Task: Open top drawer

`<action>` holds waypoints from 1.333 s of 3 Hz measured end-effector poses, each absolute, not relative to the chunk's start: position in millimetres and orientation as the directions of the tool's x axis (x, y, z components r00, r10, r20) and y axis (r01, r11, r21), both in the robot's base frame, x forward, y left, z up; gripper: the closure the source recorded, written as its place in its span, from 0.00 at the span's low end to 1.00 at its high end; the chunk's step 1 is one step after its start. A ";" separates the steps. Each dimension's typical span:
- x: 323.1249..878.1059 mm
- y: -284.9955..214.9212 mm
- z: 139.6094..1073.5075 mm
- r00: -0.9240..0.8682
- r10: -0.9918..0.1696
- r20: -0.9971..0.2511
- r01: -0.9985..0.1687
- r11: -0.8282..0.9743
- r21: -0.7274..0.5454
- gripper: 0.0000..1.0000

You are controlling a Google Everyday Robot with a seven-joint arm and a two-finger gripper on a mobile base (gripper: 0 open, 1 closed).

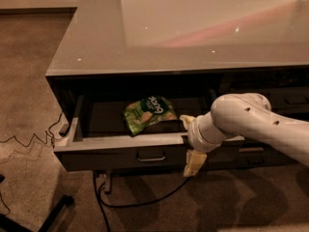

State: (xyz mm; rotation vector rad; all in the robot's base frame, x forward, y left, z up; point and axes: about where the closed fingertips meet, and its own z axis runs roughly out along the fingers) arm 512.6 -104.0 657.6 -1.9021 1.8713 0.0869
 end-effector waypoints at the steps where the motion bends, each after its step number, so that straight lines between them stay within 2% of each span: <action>1: 509.0 -104.4 655.9 0.159 -0.929 -0.333 -0.952 -0.055 -0.301 0.00; 2: 515.7 -90.4 659.8 0.161 -0.932 -0.324 -0.951 -0.059 -0.304 0.00; 4: 485.4 -97.7 650.2 0.143 -0.959 -0.247 -0.961 -0.074 -0.268 0.00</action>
Offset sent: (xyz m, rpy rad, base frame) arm 0.0130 0.0315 0.0087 -0.0462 -0.0269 0.0794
